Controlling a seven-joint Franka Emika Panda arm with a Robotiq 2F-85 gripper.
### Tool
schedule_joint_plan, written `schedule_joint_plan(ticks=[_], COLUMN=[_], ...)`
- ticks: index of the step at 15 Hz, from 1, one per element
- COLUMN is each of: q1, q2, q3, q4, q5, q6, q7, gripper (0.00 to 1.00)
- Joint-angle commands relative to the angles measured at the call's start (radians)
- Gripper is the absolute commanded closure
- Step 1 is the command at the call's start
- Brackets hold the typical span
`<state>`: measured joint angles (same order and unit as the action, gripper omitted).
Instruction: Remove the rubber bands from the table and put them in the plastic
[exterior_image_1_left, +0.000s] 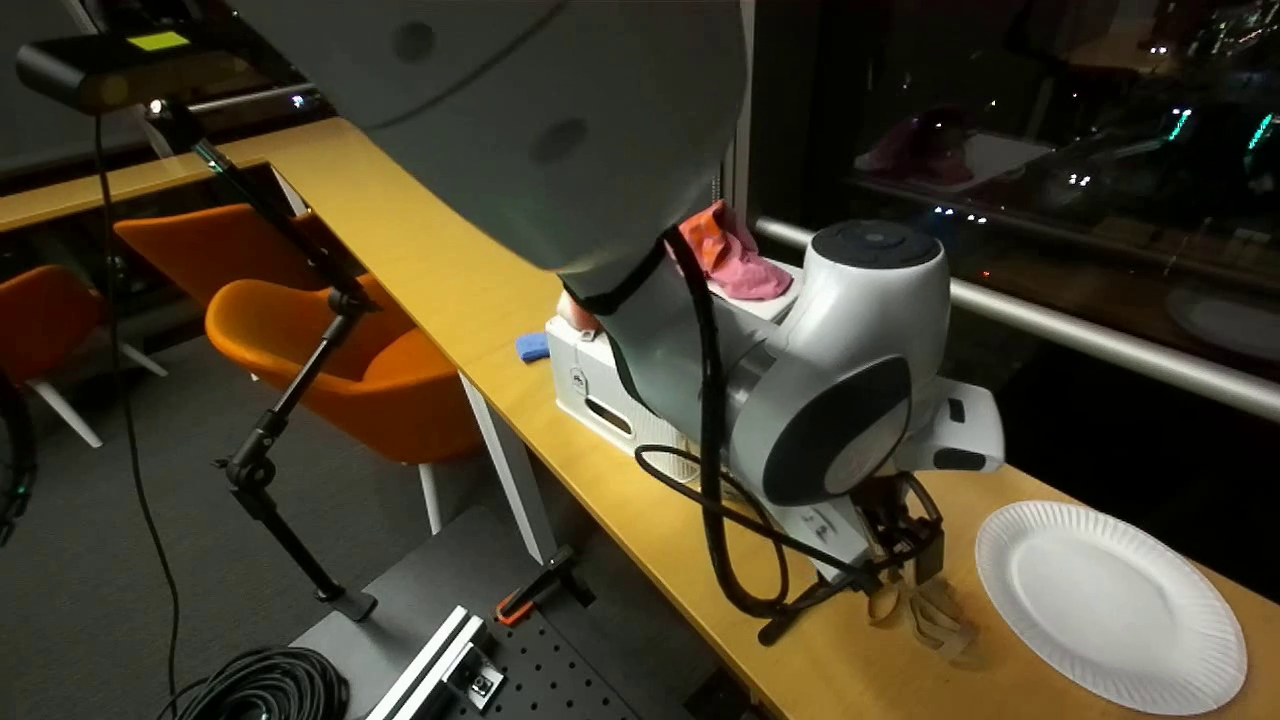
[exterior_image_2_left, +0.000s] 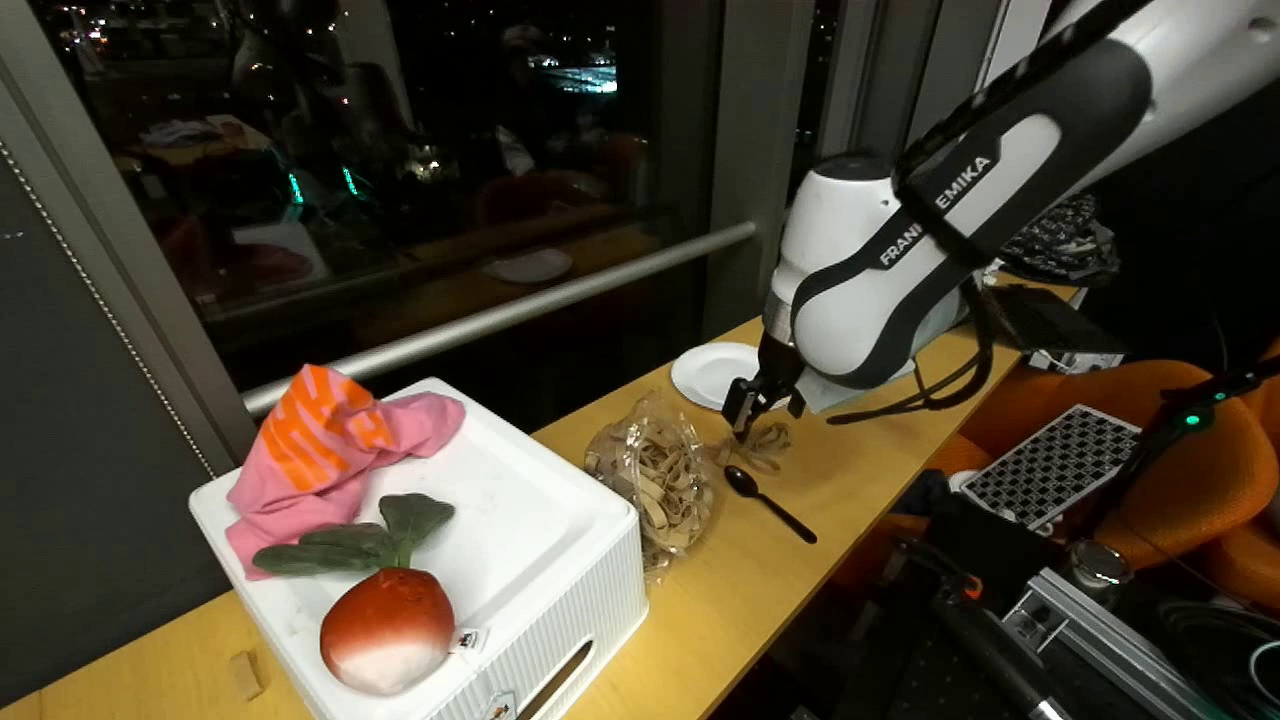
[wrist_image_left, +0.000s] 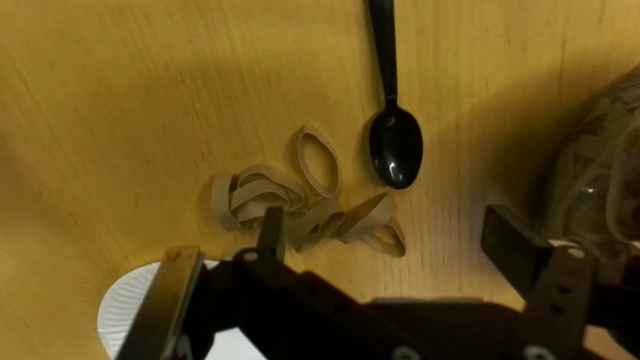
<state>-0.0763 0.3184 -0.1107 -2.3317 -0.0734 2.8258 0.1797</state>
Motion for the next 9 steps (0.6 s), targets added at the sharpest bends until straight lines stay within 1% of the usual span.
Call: schedule_joint_plan(ticks=[1,4,5,7,9], q1=[0.018,-0.006,0.002,-0.018,-0.027], q2=[0.121,0.187,0.207,0.230,0.232], q3=[-0.031,-0.007,-0.021,-0.015,-0.015], q4=[0.151,0.242,0.259,0.281,0.279], q5=[-0.005,0.040,0.034,0.057,0.076], q6=[-0.010,-0.052,-0.059,-0.081,-0.116], q7=[-0.014,-0.033,-0.019,-0.026,-0.020], gripper=[0.00,0.00,0.00,0.00,0.00])
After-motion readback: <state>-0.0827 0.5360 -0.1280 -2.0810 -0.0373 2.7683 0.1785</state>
